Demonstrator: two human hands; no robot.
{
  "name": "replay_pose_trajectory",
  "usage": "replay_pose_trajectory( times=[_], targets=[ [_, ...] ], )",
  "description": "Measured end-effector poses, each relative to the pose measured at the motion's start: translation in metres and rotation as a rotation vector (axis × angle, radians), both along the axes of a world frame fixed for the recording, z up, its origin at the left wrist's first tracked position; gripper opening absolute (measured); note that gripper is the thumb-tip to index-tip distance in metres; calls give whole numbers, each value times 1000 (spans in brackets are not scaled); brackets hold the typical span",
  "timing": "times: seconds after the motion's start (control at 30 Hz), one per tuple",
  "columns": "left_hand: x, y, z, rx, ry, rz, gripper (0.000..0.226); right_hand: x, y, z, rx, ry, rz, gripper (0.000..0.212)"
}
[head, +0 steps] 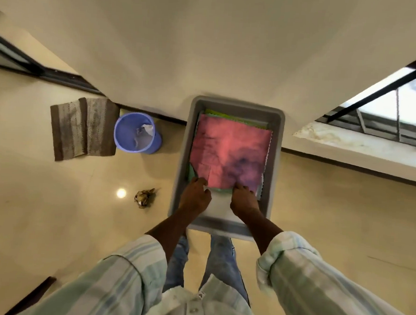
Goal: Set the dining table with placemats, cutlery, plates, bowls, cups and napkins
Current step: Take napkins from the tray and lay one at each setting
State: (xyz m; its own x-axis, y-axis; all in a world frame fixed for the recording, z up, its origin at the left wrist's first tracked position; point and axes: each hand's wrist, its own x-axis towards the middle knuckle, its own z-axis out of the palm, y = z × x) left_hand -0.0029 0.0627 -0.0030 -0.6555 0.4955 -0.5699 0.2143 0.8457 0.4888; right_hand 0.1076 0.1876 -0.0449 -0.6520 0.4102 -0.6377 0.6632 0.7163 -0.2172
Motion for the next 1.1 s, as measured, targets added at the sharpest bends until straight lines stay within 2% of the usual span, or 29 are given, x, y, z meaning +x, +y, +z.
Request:
replay_pose_trajectory(
  times=[0.17,0.27,0.4,0.53,0.6,0.7,0.8,0.83,0.97,1.1],
  targets=[
    [-17,-11,41,113,15,-38,28,-10,-21,64,70,155,-327,22],
    [-27,-18,71,202,28,-76,38,-20,-32,98,141,332,-428,15],
    [-36,-23,109,357,-20,-175,62,-46,-44,157,35,630,-640,11],
    [-53,-17,132,402,-20,-236,73,-64,-37,195,-158,705,-813,27],
    [-61,-17,141,445,-29,-219,67,-69,-32,216,-189,725,-792,28],
    [-70,-17,158,486,-71,-199,46,-73,-25,240,-70,645,-558,18],
    [-70,-15,179,574,-41,-203,15,-72,-16,254,-45,678,-597,16],
    [-70,-12,185,600,-46,-201,11,-72,-12,258,-30,703,-589,18],
    [-65,3,201,653,-128,-164,12,-70,-5,285,-13,697,-472,14],
    [-63,13,211,698,2,-26,28,-69,2,300,4,645,-357,16]
  ],
)
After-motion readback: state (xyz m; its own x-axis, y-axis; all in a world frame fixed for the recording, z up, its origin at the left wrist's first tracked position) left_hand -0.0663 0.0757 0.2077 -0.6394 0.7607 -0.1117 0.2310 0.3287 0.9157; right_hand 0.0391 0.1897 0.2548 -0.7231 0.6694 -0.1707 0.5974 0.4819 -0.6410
